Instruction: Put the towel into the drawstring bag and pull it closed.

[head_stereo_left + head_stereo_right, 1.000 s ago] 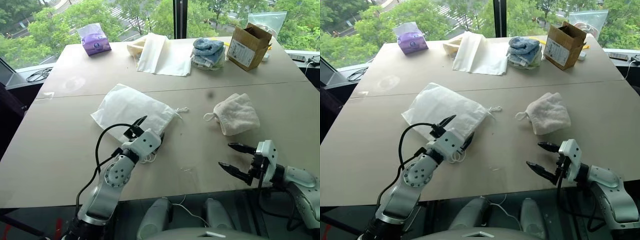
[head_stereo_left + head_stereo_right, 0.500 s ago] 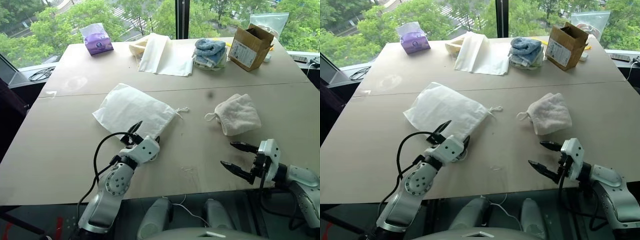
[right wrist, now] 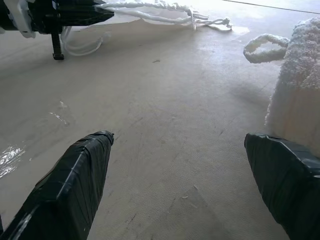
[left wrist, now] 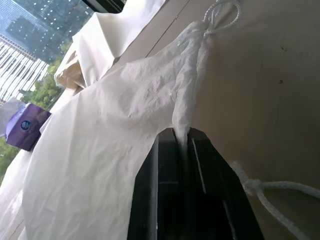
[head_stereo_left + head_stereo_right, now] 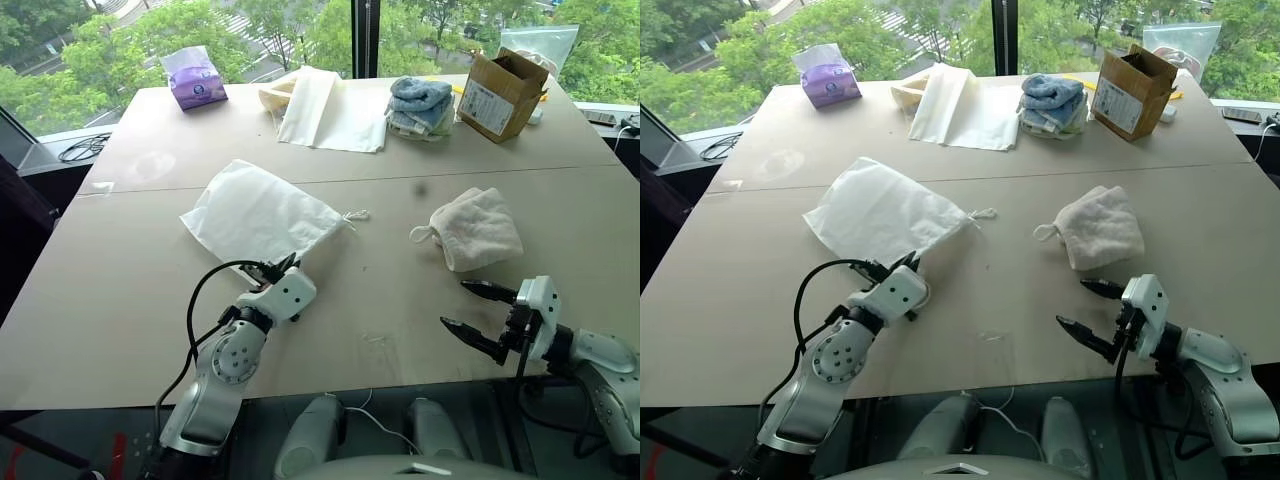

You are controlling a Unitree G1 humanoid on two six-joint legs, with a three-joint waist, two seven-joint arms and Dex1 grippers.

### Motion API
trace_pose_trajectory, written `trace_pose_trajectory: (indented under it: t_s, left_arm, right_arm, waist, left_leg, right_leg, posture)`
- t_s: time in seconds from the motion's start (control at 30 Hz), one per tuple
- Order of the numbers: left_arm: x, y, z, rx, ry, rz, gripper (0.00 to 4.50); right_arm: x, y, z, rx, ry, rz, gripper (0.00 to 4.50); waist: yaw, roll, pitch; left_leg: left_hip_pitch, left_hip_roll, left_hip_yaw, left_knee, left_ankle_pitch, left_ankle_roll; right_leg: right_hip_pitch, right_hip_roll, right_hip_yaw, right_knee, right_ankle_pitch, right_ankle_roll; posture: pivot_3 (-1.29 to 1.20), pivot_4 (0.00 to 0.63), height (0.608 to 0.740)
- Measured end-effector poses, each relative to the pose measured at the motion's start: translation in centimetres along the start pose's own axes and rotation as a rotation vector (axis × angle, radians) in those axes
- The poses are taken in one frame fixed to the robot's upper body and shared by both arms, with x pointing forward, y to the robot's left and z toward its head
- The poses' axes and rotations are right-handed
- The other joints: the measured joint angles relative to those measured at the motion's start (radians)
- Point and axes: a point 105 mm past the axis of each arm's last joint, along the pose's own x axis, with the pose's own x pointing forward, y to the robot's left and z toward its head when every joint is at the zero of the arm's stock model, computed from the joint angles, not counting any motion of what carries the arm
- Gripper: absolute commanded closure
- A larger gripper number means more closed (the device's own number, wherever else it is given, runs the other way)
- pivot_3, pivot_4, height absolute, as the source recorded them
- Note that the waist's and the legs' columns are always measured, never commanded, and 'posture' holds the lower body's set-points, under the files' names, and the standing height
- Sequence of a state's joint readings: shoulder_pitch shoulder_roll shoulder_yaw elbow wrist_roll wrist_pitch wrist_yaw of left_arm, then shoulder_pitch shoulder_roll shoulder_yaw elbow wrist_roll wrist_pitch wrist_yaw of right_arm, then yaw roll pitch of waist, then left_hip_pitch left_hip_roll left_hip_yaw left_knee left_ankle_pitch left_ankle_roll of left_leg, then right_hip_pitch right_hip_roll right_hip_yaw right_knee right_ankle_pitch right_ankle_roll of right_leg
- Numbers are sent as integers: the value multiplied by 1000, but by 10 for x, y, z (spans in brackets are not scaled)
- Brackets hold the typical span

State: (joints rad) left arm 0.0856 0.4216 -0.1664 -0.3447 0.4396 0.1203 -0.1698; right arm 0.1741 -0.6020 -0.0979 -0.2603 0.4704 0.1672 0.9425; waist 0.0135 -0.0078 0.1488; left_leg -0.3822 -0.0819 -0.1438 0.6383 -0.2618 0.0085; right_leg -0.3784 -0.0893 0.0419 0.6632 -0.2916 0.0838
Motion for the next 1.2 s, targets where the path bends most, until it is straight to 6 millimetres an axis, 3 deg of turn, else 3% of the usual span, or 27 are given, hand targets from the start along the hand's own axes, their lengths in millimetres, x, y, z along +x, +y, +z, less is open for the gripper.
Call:
trace_pose_trajectory:
  t_s: [0.13,0.3,0.5,0.63,0.7,0.93,1.2]
  left_arm:
    - [2,6,2,-18,-12,23,4420]
    - [13,35,18,-25,-78,91,4420]
    - [25,63,40,-167,-156,101,4420]
    - [33,76,46,-281,-160,91,4420]
    - [37,83,51,-320,-169,80,4420]
    - [42,100,62,-429,-195,56,4420]
    - [40,104,72,-520,-246,-4,4420]
  right_arm:
    - [-1,-11,9,-8,-42,-65,0]
    - [-7,-65,51,-82,-128,-279,0]
    - [-3,-95,60,-101,-69,-372,0]
    - [14,-109,70,-78,-55,-422,0]
    - [23,-116,68,-42,-28,-459,0]
    - [33,-126,27,109,193,-572,0]
    - [45,-129,24,278,242,-591,0]
  waist:
    - [-1,0,0]
    - [-1,0,0]
    - [-4,0,0]
    - [-17,0,0]
    - [-22,0,0]
    - [-26,-1,0]
    - [-27,-3,-1]
  left_leg:
    - [0,0,0,0,0,0]
    - [0,0,0,4,0,0]
    - [-2,0,0,4,0,0]
    - [-3,0,0,5,0,0]
    - [-3,0,-1,6,0,0]
    - [-5,0,-1,7,0,0]
    - [-3,0,-1,11,0,0]
  right_leg:
    - [0,0,0,0,0,0]
    - [0,1,0,2,0,0]
    - [-1,1,-1,2,0,0]
    - [-1,1,-1,2,0,0]
    - [-1,1,-1,2,0,0]
    - [-2,1,-1,2,0,0]
    - [-1,1,-1,7,0,0]
  posture:
    - [0,150,740]
    - [0,150,740]
    - [0,150,740]
    - [0,150,740]
    - [0,150,740]
    - [0,150,740]
    - [0,150,740]
